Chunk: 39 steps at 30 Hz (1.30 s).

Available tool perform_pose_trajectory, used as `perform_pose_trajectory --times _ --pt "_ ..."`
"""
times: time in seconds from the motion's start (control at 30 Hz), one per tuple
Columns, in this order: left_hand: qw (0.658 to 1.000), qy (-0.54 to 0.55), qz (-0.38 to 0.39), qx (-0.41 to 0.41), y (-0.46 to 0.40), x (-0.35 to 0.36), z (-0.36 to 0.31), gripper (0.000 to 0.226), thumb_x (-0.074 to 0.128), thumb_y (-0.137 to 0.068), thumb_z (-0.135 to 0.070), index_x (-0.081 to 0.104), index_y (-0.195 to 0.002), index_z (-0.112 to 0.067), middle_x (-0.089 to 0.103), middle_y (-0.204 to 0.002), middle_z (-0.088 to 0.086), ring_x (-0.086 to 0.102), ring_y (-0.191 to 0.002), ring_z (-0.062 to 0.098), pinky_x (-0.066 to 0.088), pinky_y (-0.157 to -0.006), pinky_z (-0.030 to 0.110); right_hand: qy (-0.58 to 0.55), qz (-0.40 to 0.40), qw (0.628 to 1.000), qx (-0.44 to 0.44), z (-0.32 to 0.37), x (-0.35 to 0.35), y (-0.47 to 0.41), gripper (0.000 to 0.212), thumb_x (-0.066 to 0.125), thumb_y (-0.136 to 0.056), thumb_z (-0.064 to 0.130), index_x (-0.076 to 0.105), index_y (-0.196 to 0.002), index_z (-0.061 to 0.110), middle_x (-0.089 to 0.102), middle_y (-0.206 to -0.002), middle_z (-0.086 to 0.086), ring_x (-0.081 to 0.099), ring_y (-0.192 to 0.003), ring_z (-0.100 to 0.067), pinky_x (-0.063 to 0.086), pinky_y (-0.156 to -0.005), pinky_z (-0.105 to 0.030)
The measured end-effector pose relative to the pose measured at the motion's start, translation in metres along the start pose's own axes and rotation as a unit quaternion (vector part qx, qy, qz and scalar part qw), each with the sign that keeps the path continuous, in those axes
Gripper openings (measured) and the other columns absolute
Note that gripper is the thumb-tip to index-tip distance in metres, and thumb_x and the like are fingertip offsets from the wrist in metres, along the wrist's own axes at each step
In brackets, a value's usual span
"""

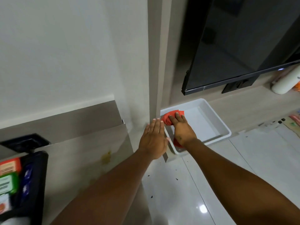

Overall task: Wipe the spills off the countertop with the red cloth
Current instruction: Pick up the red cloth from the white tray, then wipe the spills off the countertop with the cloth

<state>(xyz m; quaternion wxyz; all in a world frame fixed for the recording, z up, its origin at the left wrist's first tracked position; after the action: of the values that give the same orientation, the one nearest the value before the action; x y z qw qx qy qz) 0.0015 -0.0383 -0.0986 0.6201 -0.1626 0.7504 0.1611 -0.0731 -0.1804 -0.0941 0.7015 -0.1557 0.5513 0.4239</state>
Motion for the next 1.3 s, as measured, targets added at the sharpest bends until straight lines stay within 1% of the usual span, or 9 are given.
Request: perform_pose_trajectory --times 0.2,0.37,0.53,0.7,0.8,0.87,1.03,1.17,1.3 --pt "1.000 -0.011 -0.026 -0.003 0.080 -0.044 0.023 0.072 0.030 -0.107 -0.047 0.005 -0.162 -0.006 0.007 -0.172 0.015 0.002 -0.159 0.030 0.004 -0.129 0.046 0.005 -0.067 0.997 -0.040 0.061 -0.013 0.061 0.085 0.066 -0.090 0.006 0.016 -0.154 0.030 0.002 -0.166 -0.002 0.002 -0.152 -0.029 0.024 -0.117 -0.050" --pt "0.999 -0.024 -0.031 -0.036 0.181 -0.069 0.054 0.071 0.028 -0.108 -0.046 0.002 -0.161 -0.007 0.003 -0.172 0.014 -0.001 -0.159 0.029 0.001 -0.129 0.046 -0.054 -0.099 0.991 -0.075 0.130 0.013 0.142 0.063 0.051 -0.098 0.012 0.023 -0.153 0.025 0.011 -0.165 -0.007 0.012 -0.150 -0.030 0.016 -0.120 -0.044" --pt "0.995 -0.007 0.001 -0.095 0.287 -0.056 0.100 0.073 0.029 -0.108 -0.046 0.001 -0.161 -0.005 0.000 -0.172 0.014 -0.004 -0.159 0.028 -0.001 -0.128 0.046 -0.121 -0.058 0.989 -0.067 0.181 0.082 0.218 0.060 0.047 -0.094 0.006 0.034 -0.151 0.022 0.021 -0.163 -0.009 0.022 -0.148 -0.030 0.020 -0.121 -0.045" --pt "0.990 -0.023 0.051 -0.127 0.379 -0.017 0.147 0.075 0.025 -0.107 -0.050 0.002 -0.161 -0.003 0.001 -0.172 0.017 -0.003 -0.158 0.031 0.001 -0.128 0.047 -0.136 -0.039 0.990 -0.023 0.199 0.152 0.271 0.062 0.036 -0.094 -0.002 0.030 -0.152 0.020 0.017 -0.164 -0.010 0.016 -0.149 -0.028 0.017 -0.121 -0.043" --pt "0.988 -0.018 0.068 -0.141 0.411 0.008 0.163 0.077 0.027 -0.106 -0.053 0.005 -0.161 -0.003 0.006 -0.171 0.017 0.001 -0.158 0.032 0.005 -0.128 0.046 -0.162 -0.007 0.986 0.039 0.194 0.181 0.288 0.056 0.033 -0.102 0.008 0.019 -0.154 0.024 0.010 -0.165 -0.005 0.010 -0.150 -0.028 0.017 -0.121 -0.049" --pt "0.986 -0.009 0.077 -0.146 0.423 0.022 0.168 0.078 0.029 -0.105 -0.054 0.006 -0.161 -0.003 0.008 -0.171 0.017 0.003 -0.158 0.031 0.005 -0.129 0.045 -0.125 0.013 0.991 0.053 0.188 0.196 0.295 0.054 0.034 -0.105 0.020 0.016 -0.155 0.023 0.008 -0.166 -0.005 0.006 -0.151 -0.030 0.017 -0.121 -0.053" --pt "0.983 -0.011 0.080 -0.162 0.429 0.051 0.168 0.083 0.027 -0.103 -0.058 0.005 -0.161 -0.002 0.004 -0.171 0.018 -0.001 -0.159 0.031 0.001 -0.129 0.045 -0.001 -0.038 0.999 -0.014 0.176 0.212 0.290 0.065 0.024 -0.100 0.056 0.023 -0.154 0.019 0.010 -0.165 -0.008 0.001 -0.151 -0.030 0.007 -0.122 -0.044" --pt "0.984 -0.008 0.057 -0.169 0.418 0.060 0.168 0.087 0.026 -0.101 -0.061 0.007 -0.161 -0.001 0.005 -0.171 0.019 -0.001 -0.158 0.032 0.001 -0.129 0.049 0.001 -0.041 0.997 -0.061 0.166 0.218 0.277 0.068 0.020 -0.099 0.062 0.009 -0.156 0.026 0.003 -0.165 -0.002 -0.004 -0.152 -0.024 0.001 -0.122 -0.041" --pt "0.986 -0.002 0.030 -0.166 0.416 0.065 0.169 0.089 0.025 -0.099 -0.064 0.012 -0.160 0.000 0.011 -0.170 0.019 0.003 -0.158 0.032 0.009 -0.128 0.052 -0.002 -0.047 0.997 -0.054 0.162 0.223 0.269 0.063 0.015 -0.100 0.058 0.003 -0.156 0.031 0.001 -0.165 -0.002 -0.007 -0.152 -0.022 -0.001 -0.123 -0.043"
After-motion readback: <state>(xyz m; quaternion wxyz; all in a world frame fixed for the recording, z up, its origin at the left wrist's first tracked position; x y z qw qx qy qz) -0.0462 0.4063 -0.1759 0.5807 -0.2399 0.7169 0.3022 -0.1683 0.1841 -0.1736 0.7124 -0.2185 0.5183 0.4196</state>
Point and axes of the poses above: each hand's wrist, its own y-axis away from the middle knuckle, its own x-axis out of the palm, z = x × y, the point moved 1 cm from there along -y, towards the middle knuckle
